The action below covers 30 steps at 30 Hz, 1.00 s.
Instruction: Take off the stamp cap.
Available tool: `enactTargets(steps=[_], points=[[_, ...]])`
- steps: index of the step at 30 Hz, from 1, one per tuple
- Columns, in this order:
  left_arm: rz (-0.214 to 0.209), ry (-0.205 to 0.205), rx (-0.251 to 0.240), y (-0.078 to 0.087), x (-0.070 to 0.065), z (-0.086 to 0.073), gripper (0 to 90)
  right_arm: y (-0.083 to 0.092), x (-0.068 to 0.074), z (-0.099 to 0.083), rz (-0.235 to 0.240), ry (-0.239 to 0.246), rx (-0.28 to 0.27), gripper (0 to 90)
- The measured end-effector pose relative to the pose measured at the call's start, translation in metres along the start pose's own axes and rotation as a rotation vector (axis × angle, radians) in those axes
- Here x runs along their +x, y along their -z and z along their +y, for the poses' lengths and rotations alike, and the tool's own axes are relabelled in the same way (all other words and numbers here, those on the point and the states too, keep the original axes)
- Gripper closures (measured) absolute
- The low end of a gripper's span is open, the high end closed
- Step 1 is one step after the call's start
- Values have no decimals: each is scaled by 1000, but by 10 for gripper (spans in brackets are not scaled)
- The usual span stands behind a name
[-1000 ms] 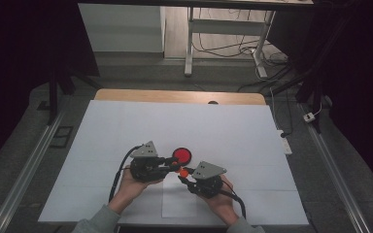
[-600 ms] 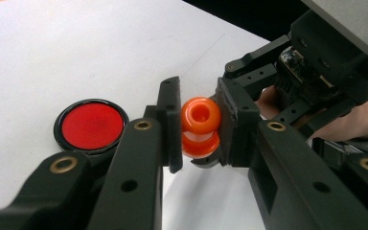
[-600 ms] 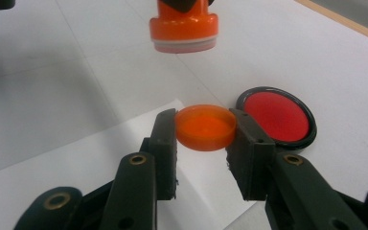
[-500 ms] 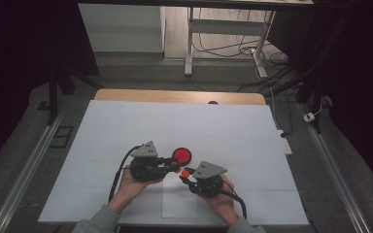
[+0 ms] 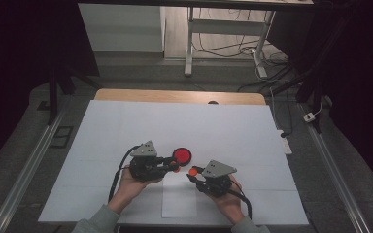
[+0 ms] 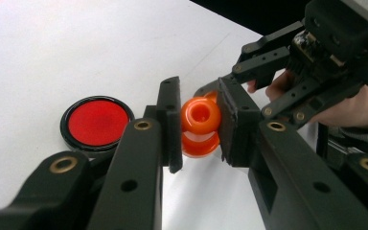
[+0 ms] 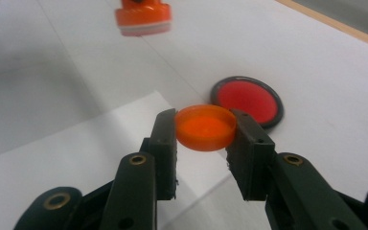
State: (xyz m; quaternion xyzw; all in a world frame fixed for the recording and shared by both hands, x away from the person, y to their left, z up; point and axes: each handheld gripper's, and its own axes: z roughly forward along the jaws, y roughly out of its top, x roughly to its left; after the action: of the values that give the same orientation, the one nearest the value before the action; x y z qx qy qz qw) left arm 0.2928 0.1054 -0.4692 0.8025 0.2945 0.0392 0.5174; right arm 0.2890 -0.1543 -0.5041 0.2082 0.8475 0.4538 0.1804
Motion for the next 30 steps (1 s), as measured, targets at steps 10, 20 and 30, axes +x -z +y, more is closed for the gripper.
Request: enactTargets(steps=[10,20,30], points=[[2,-4,-2,0,-1,0,723,26,-11,-9,-35,-37,-26,646],[2,-4,-14,3,0,2,723,50,-26,-20,-81,-90,-60,646],[6,-4,-9,2,1,1,723,72,-35,-35,-137,-94,-51,646]])
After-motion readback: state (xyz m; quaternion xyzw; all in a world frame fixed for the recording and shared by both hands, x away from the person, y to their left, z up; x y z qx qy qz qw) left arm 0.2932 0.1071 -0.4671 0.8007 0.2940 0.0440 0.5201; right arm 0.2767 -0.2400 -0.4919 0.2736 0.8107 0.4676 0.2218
